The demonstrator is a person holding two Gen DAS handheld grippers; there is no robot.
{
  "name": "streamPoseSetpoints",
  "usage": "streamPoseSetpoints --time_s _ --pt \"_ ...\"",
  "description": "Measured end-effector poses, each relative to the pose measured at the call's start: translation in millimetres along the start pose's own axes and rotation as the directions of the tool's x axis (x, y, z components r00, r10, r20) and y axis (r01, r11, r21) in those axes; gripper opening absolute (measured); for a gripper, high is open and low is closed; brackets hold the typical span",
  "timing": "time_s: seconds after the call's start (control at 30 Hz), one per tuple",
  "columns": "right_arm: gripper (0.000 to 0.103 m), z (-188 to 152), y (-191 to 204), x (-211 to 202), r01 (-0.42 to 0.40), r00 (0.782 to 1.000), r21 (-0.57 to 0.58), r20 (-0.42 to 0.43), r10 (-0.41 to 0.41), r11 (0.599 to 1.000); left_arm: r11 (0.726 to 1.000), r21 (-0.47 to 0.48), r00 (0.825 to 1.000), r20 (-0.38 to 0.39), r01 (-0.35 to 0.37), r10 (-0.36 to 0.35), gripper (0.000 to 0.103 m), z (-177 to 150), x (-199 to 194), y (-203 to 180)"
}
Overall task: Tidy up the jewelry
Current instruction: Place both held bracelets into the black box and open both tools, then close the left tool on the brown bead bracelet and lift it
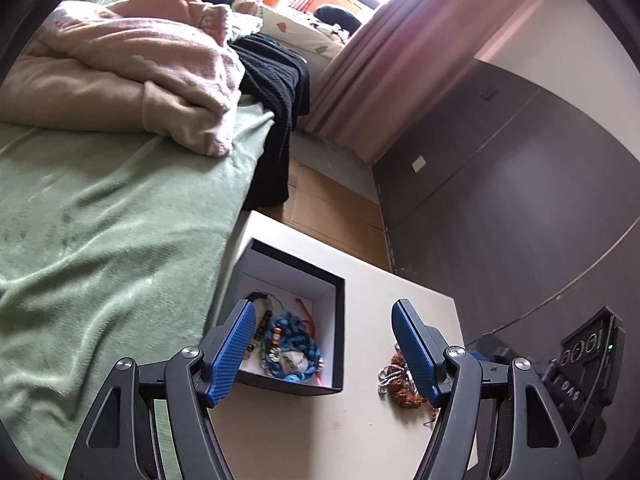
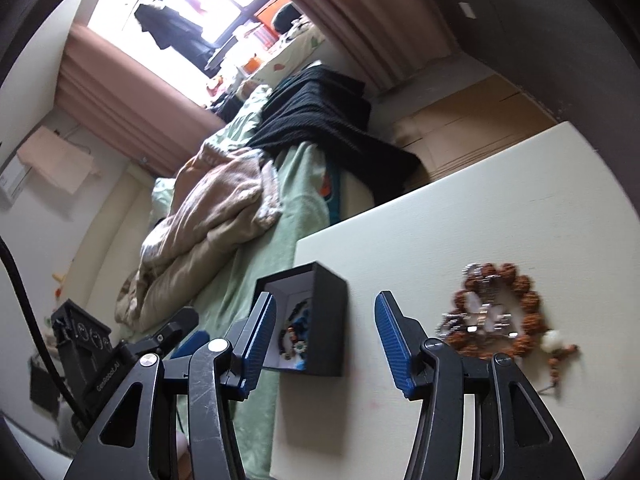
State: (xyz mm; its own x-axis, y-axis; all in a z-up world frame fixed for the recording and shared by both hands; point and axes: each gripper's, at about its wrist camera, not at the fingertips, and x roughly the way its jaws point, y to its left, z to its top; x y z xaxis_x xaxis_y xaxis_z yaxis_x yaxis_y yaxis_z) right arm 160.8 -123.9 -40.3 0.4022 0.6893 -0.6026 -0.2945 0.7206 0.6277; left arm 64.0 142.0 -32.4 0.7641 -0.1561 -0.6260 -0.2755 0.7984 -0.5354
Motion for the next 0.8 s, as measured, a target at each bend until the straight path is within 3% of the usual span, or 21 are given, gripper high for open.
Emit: streamPoseSetpoints --time_s 0.13,0.8 --pt "0.070 5.7 -21.8 -26.4 0.046 0.998 0.032 0.036 -0.047 0.998 0.999 0.046 1.000 -0.014 0.003 -0.003 0.071 -7.6 9.1 -17.6" --pt "0.070 18.1 -78.8 -57.3 0.161 0.987 0.102 0.002 -0.163 0.982 0.967 0.245 0.993 -0.113 0.066 -0.039 0.071 -49.6 69.5 -95.7"
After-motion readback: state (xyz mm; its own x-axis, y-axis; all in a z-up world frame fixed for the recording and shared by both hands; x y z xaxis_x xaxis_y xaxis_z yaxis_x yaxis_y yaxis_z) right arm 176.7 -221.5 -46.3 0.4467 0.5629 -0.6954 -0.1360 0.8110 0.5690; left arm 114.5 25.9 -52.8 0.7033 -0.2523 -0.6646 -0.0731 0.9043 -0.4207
